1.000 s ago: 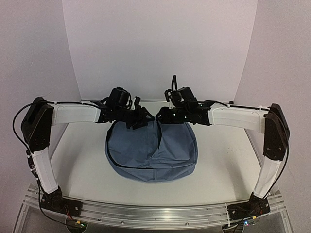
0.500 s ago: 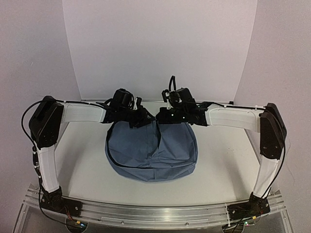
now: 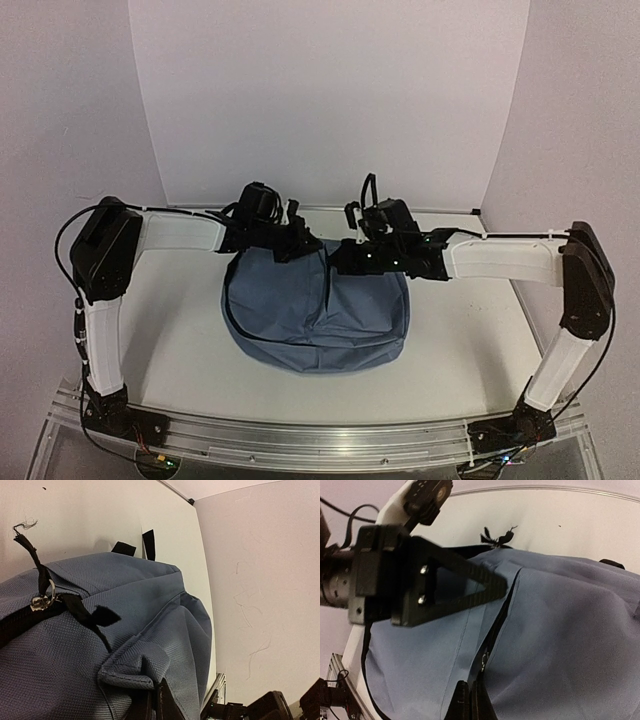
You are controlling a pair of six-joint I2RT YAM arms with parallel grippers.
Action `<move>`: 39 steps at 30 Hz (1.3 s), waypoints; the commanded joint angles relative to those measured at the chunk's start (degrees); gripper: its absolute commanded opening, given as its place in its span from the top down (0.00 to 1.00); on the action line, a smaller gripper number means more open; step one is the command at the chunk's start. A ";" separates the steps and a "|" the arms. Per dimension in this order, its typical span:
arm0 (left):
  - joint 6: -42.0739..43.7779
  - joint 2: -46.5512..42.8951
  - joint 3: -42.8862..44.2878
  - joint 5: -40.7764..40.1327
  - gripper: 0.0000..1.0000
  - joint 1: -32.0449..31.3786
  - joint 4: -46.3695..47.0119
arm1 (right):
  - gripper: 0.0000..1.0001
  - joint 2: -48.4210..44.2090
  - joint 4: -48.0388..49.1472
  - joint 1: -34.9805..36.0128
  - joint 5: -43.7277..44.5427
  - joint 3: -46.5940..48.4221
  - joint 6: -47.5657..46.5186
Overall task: Pack the student bag
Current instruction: Zip the student bag at the center of the board.
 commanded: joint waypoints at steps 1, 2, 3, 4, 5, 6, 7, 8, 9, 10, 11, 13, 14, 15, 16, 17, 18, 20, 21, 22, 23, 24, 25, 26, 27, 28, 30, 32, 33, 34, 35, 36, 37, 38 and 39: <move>0.24 1.02 3.34 -6.48 1.00 2.18 1.67 | 1.00 -5.78 -1.16 3.47 -1.34 -2.73 3.96; 0.36 0.83 3.69 -6.58 1.00 2.21 1.45 | 1.00 -6.29 -1.37 4.06 -1.17 -3.21 4.53; 0.62 0.51 4.07 -6.80 1.00 2.23 1.18 | 1.00 -6.83 -1.58 4.73 -0.83 -3.55 5.07; 0.96 0.24 4.50 -7.10 1.00 2.22 0.73 | 1.00 -7.27 -1.93 5.44 -0.38 -3.77 5.50; 1.35 -0.02 4.90 -7.47 1.00 2.25 0.19 | 1.00 -7.60 -2.37 6.05 0.08 -3.95 5.98; 1.80 -0.29 5.27 -7.92 1.00 2.31 -0.43 | 1.00 -7.82 -2.91 6.54 0.56 -4.09 6.50; 2.18 -0.52 5.59 -8.43 1.00 2.39 -0.87 | 1.00 -7.93 -3.29 7.03 0.91 -4.37 6.73; 2.40 -0.65 5.76 -8.64 1.00 2.57 -1.00 | 1.00 -7.94 -3.61 7.37 1.29 -4.69 7.12; 2.46 -0.69 5.93 -8.58 1.00 2.82 -1.01 | 1.00 -7.87 -3.80 7.74 1.54 -5.16 7.57; 2.45 -0.68 6.14 -8.37 1.00 3.05 -1.01 | 1.00 -7.71 -3.94 8.14 1.67 -5.73 8.04; 2.49 -0.66 6.43 -8.17 1.00 3.20 -1.14 | 1.00 -7.48 -4.10 8.56 1.65 -6.31 8.52; 2.94 -0.39 7.11 -8.20 1.00 3.50 -1.78 | 1.00 -7.33 -4.47 9.75 1.29 -7.60 9.51; 3.41 -0.30 7.58 -8.35 1.00 3.64 -2.13 | 1.00 -7.41 -4.71 10.34 1.27 -8.09 10.02; 3.73 -0.15 8.02 -8.56 1.00 3.75 -2.50 | 1.00 -7.61 -4.90 11.03 1.18 -8.74 10.61; 4.00 0.00 8.42 -8.60 1.00 3.89 -2.60 | 1.00 -7.81 -5.04 11.69 1.06 -9.44 11.15; 4.26 0.15 8.79 -8.59 1.00 4.04 -2.64 | 1.00 -8.01 -5.15 12.36 0.94 -10.15 11.65; 4.43 0.33 9.02 -8.56 1.00 4.14 -2.64 | 1.00 -8.17 -5.23 13.08 0.82 -10.84 12.11; 4.75 0.67 9.41 -8.50 1.00 4.26 -2.64 | 1.00 -8.24 -5.35 14.19 0.75 -12.18 13.08; 4.88 0.82 9.59 -8.55 1.00 4.33 -2.64 | 1.00 -8.15 -5.42 14.82 0.75 -13.07 13.45; 4.97 0.99 9.69 -8.48 1.00 4.34 -2.64 | 1.00 -7.99 -5.43 15.21 0.94 -13.73 13.75; 5.04 1.21 9.71 -8.47 1.00 4.34 -2.64 | 1.00 -7.85 -5.43 15.46 1.32 -14.35 14.03; 5.01 1.35 9.72 -8.44 1.00 4.34 -3.60 | 1.00 -7.73 -5.43 15.57 1.67 -14.91 14.15; 4.96 1.51 9.72 -8.32 1.00 4.34 -4.01 | 1.00 -7.69 -5.43 15.62 2.15 -15.20 14.12; 4.98 1.65 9.70 -8.10 1.00 4.34 -4.02 | 1.00 -7.77 -5.46 15.62 2.66 -15.22 13.96; 5.02 1.71 9.73 -7.77 1.00 4.34 -3.95 | 1.00 -7.95 -5.51 15.58 3.14 -14.94 13.70; 5.26 1.71 9.79 -7.39 1.00 4.34 -3.86 | 1.00 -8.26 -5.58 15.56 3.69 -14.48 13.24; 6.74 1.32 9.89 -5.83 0.96 4.33 -3.79 | 0.99 -8.95 -6.18 15.59 5.25 -12.71 11.80; 9.40 0.09 9.88 -4.00 0.78 4.34 -3.91 | 0.83 -9.78 -7.50 15.58 7.28 -10.56 9.61; 10.76 -0.99 9.60 -3.77 0.67 4.34 -4.03 | 0.69 -9.93 -8.41 15.61 9.22 -9.16 8.38; 12.10 -2.63 8.98 -3.84 0.51 4.34 -4.52 | 0.50 -10.12 -9.64 15.62 11.70 -7.23 6.98; 14.20 -3.95 8.67 -4.36 0.40 4.38 -5.49 | 0.38 -10.14 -10.67 15.46 13.49 -5.45 5.19; 16.29 -5.18 8.49 -5.06 0.30 4.44 -6.82 | 0.26 -10.06 -11.67 15.05 15.23 -3.65 3.78; 18.16 -6.37 8.42 -5.75 0.22 4.59 -8.53 | 0.17 -9.98 -12.41 14.10 16.50 -2.11 2.56; 19.78 -7.45 8.08 -6.45 0.15 4.90 -10.22 | 0.11 -9.94 -12.62 12.88 16.83 -0.93 1.42; 21.24 -8.62 7.48 -7.17 0.08 5.40 -11.61 | 0.05 -9.99 -12.72 11.42 16.98 0.03 0.31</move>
